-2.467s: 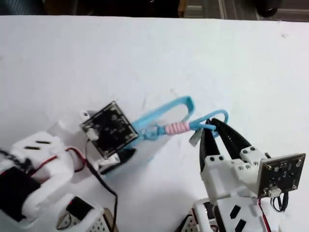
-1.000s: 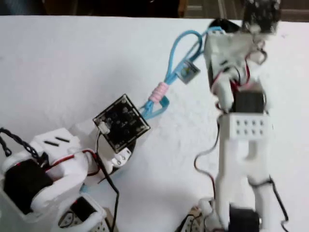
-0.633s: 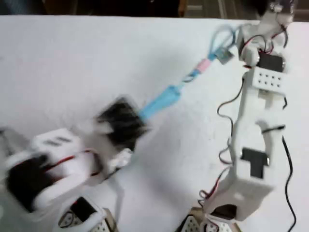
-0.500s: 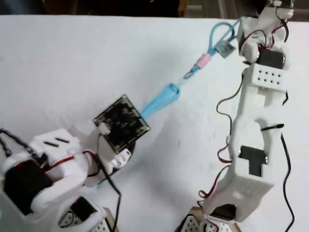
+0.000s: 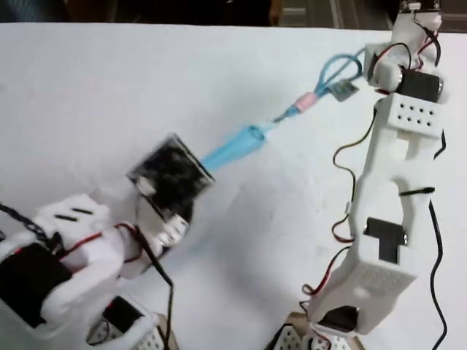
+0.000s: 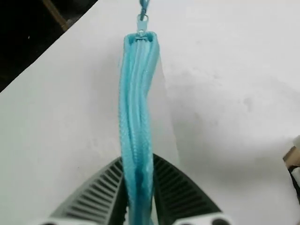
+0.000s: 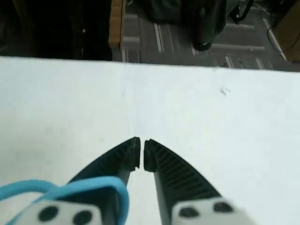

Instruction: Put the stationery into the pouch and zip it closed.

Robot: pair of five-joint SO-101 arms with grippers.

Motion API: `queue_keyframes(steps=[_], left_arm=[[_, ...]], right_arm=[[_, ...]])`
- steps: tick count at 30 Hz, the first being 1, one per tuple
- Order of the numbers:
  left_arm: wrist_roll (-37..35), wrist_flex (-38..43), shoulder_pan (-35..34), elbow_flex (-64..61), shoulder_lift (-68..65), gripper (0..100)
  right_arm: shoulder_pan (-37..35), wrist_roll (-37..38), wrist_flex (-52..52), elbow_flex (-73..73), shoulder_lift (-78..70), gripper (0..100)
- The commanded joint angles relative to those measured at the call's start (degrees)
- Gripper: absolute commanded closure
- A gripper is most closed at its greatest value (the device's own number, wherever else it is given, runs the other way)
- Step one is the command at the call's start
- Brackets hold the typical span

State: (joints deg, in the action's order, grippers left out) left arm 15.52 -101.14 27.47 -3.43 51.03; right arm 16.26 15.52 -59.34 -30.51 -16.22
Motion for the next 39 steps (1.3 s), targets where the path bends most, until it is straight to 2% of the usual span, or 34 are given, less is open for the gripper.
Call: queue_keyframes(steps=[1,4,6,14,16,21,28,34,39], left_arm=[[0.4,2.3,-6.9,1.7,1.0,98],[0.4,5.5,-9.7,1.7,0.8,98],[0.4,8.4,-11.0,1.7,0.8,98],[7.3,18.5,-20.5,1.1,-1.3,98],[7.3,20.0,-23.6,1.3,-4.2,98],[7.3,22.9,-27.2,1.8,-13.0,98],[7.3,29.7,-27.3,1.7,-20.7,98],[6.9,29.5,-26.9,1.7,-25.5,98],[6.9,22.3,-23.7,1.7,-24.8,98]], right_arm=[[-1.2,1.0,-10.0,-2.5,6.3,97.7],[-6.0,-2.5,-17.9,-2.4,10.1,97.5],[-9.8,-4.7,-22.6,-2.4,12.4,94.0],[-24.8,-4.7,-37.5,-2.3,21.5,53.7],[-28.9,-5.1,-41.4,-2.3,23.7,48.5],[-36.5,-5.6,-42.0,1.4,32.9,51.3],[-42.9,-5.5,-42.0,18.1,52.4,51.9],[-41.1,-5.5,-41.5,34.5,69.4,51.9],[-34.0,-5.5,-36.7,48.4,79.7,51.9]])
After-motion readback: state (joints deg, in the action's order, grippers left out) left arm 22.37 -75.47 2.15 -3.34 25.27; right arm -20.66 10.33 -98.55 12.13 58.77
